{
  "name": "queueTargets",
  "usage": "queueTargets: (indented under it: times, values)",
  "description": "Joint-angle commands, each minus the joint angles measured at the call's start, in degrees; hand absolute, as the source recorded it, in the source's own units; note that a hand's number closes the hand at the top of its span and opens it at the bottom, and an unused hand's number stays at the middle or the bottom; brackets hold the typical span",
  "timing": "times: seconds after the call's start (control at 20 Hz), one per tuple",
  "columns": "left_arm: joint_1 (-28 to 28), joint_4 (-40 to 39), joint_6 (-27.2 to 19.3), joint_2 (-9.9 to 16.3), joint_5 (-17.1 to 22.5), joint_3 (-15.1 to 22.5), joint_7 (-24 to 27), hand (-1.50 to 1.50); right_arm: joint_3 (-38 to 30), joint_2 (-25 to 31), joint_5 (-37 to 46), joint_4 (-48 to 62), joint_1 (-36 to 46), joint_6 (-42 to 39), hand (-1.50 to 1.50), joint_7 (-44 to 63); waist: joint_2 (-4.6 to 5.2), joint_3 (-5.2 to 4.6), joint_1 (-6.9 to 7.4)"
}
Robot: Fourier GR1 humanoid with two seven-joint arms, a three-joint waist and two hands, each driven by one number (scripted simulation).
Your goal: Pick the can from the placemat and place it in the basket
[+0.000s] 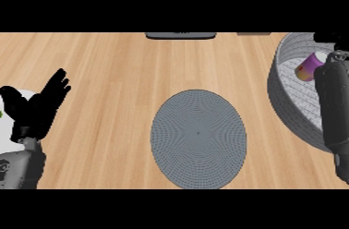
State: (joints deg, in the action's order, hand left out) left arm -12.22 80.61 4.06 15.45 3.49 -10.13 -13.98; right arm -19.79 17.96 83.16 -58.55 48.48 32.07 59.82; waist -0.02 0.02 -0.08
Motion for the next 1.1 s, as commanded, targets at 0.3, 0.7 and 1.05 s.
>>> queueTargets:
  times: [0.3, 0.7, 1.05]
  values:
    - [4.8, 1.8, -0.1, -1.2, -1.1, 0.4, 2.4, 0.00, -3.3, 1.2, -2.9, -6.2, -2.7, 8.5, -1.50, 0.6, -0.09, -0.02, 0.47]
    - [1.7, -0.2, -0.9, -0.9, -1.0, -0.4, 1.2, 0.00, -10.0, -3.7, -3.1, -28.1, -9.5, 12.9, -1.50, 4.7, -0.59, -0.06, -1.67]
    - [3.4, 2.0, 0.6, 1.3, 0.1, -1.9, -0.2, 0.00, -9.5, -8.0, -15.6, -59.4, -29.5, -3.3, -1.50, 2.7, -0.96, -0.07, -2.70]
